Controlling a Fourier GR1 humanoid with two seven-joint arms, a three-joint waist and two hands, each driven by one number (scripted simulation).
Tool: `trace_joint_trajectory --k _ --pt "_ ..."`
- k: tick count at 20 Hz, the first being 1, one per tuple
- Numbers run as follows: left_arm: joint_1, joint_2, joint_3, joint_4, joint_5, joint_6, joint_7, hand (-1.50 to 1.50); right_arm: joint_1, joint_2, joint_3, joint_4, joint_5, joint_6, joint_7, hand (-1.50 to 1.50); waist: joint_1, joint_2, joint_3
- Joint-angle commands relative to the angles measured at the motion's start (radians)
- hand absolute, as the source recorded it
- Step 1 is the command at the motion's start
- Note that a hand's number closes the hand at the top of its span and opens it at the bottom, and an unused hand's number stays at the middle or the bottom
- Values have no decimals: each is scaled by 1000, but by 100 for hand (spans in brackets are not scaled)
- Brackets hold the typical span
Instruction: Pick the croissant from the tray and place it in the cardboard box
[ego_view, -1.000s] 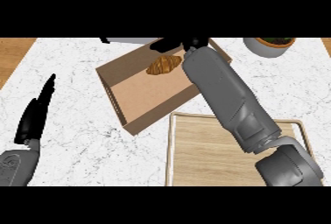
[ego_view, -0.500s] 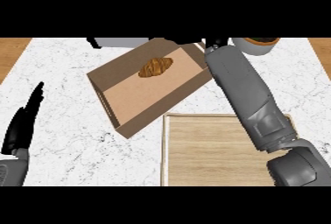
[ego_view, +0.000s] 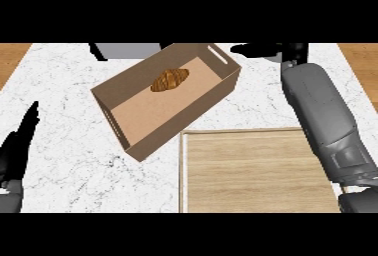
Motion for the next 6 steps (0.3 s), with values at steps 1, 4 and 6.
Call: trace_joint_trajectory --k 1,4,6 --pt "28 -17 5 -13 -7 14 -1 0 126 -109 11 -130 -16 120 30 -150 -21 -2 3" --pt "7 -23 -8 -32 -29 19 35 0 201 -156 9 -191 -35 203 41 -150 -15 1 4" --pt "-60 -14 13 48 -13 -2 26 0 236 -201 26 -238 -29 264 63 -150 -19 4 3"
